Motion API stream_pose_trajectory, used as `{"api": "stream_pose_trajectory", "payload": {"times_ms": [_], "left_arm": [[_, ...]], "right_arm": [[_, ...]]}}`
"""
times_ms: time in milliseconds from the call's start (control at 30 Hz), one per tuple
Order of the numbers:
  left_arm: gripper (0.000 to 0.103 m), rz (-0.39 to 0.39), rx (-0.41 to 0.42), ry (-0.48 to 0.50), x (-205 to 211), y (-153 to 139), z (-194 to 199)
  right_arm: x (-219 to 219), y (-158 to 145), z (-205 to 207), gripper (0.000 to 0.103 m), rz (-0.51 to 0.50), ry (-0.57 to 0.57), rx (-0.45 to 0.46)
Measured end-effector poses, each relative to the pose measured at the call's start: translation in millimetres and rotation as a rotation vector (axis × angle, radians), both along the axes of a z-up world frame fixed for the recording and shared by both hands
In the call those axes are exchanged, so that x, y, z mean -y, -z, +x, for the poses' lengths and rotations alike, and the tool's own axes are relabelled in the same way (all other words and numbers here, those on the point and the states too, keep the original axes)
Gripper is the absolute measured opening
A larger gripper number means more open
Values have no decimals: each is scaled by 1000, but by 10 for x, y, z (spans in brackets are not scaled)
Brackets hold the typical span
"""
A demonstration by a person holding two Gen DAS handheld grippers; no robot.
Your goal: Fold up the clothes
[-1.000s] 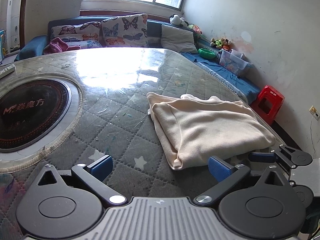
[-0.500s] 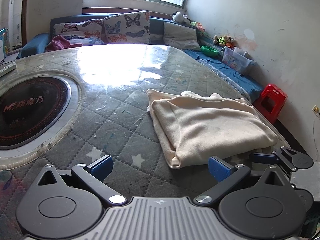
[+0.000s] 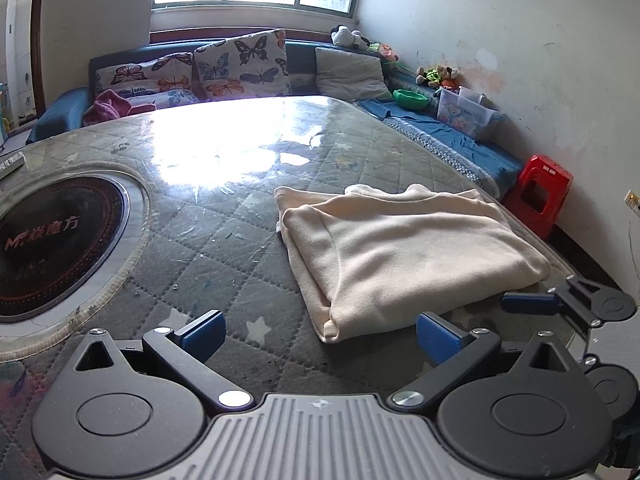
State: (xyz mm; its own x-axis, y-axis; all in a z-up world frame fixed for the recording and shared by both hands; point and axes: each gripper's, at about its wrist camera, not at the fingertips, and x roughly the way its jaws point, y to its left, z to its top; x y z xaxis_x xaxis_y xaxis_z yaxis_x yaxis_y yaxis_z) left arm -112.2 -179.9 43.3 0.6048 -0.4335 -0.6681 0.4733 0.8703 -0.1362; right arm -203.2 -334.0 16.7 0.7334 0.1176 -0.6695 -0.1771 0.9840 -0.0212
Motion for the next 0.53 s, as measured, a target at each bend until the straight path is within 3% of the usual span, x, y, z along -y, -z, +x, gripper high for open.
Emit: {"api": "stream_pose_trajectory", "payload": {"times_ms": [533], "left_arm": [[103, 17, -8, -1, 77, 16, -31]], "right_arm": [[126, -78, -4, 103, -3, 76, 39]]}}
